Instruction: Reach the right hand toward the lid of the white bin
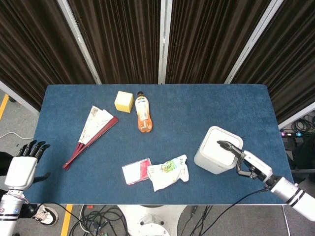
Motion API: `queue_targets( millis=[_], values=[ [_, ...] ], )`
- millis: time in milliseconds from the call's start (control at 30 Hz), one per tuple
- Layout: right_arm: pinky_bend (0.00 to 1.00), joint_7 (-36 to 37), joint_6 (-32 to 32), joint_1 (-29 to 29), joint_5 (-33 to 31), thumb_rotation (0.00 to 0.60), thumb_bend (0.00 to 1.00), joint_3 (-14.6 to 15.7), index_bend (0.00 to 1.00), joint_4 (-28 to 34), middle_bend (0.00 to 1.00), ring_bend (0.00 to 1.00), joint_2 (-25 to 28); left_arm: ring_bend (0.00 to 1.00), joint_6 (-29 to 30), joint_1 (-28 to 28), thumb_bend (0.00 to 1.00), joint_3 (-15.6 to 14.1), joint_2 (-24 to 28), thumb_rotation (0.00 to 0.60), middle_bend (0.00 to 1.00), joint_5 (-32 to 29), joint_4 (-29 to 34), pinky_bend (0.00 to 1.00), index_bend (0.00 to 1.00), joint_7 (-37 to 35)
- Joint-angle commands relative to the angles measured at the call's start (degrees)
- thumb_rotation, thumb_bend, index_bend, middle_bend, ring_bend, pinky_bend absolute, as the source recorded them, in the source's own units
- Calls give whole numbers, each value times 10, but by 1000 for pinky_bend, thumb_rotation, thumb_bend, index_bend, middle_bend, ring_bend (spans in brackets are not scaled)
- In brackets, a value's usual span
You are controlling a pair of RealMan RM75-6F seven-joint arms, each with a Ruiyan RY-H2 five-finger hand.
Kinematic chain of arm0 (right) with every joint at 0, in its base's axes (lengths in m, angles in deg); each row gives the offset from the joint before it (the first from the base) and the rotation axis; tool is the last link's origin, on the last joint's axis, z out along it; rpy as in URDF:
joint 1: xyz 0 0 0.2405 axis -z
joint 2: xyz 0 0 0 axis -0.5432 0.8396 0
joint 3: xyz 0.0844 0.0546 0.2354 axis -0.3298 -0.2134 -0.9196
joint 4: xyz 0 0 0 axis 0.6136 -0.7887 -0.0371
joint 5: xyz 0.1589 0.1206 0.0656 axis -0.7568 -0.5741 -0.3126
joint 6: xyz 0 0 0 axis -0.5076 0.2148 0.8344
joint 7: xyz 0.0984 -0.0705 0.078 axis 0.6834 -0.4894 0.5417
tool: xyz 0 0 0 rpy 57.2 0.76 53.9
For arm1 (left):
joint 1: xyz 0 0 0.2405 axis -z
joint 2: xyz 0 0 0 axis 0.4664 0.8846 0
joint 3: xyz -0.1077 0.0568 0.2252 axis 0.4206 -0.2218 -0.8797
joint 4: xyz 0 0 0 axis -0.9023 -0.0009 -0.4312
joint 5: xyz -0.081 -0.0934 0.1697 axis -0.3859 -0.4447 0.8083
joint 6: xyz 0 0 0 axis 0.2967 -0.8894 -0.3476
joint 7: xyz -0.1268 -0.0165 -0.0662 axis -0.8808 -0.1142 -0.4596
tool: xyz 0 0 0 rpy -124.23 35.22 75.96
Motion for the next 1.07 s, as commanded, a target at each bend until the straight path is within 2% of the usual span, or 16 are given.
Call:
queue_targets(
  millis=[33, 133, 233, 333, 433, 533, 567, 633, 733, 767, 833, 933, 1000, 1067],
  values=[
    [0, 1, 1, -2, -2, 600, 1000, 3, 0, -1, 7, 0, -1, 78, 0, 0, 80, 0, 0, 600, 153, 0, 0, 162, 185, 0],
    [0, -3, 16, -2, 3, 600, 1000, 5, 0, 2, 7, 0, 4, 79, 0, 0, 81, 0, 0, 600, 153, -1, -1, 162, 185, 0],
    [0, -33, 64, 12, 9, 600, 1000, 2, 0, 13, 8, 0, 25, 79, 1, -1, 80, 1, 0, 600, 153, -2, -1, 162, 185, -1],
    [0, -154, 110, 54, -7, 600, 1000, -2, 0, 40, 8, 0, 62, 79, 5, -2, 80, 2, 0, 600, 153, -1, -1, 162, 185, -4],
    [0, -291, 114, 95, -44, 600, 1000, -2, 0, 67, 10, 0, 83, 79, 4, -3, 80, 1, -1, 600, 153, -2, -1, 162, 185, -4],
    [0, -493, 106, 149, -126, 600, 984, -12, 0, 86, 14, 0, 73, 79, 5, -4, 80, 0, -2, 600, 154, 0, 1, 162, 185, -4],
    [0, -597, 111, 173, -177, 600, 949, -24, 0, 89, 14, 0, 55, 79, 7, -4, 80, -1, -3, 600, 153, 1, 2, 162, 185, -4],
    [0, -769, 137, 210, -264, 600, 816, -53, 0, 79, 5, 0, 1, 79, 7, -5, 80, -1, -3, 600, 153, 1, 2, 162, 185, -5],
    [0, -891, 156, 235, -333, 600, 615, -78, 0, 39, 0, 0, -69, 79, 6, -5, 82, -1, -1, 600, 153, 0, -1, 162, 184, -6],
    [0, -908, 153, 241, -346, 600, 582, -82, 0, 22, 0, 0, -89, 79, 7, -6, 84, -1, -1, 600, 153, -1, -2, 162, 184, -8],
    [0, -907, 149, 247, -353, 600, 455, -88, 0, 0, 0, 0, -109, 78, 10, -7, 84, 0, 0, 600, 153, -1, -3, 162, 185, -11],
    [0, -901, 170, 259, -339, 600, 170, -97, 0, -43, 0, 0, -138, 79, 12, -10, 84, -1, -1, 600, 153, -2, -6, 162, 185, -14],
    [0, -919, 196, 269, -326, 585, 77, -104, 0, -75, 0, 0, -163, 79, 13, -11, 84, -1, -2, 600, 153, -2, -8, 162, 185, -17],
    [0, -917, 198, 276, -323, 559, 37, -106, 0, -79, 0, 0, -173, 79, 13, -12, 84, -2, -4, 600, 153, -1, -13, 162, 185, -22]
  ],
)
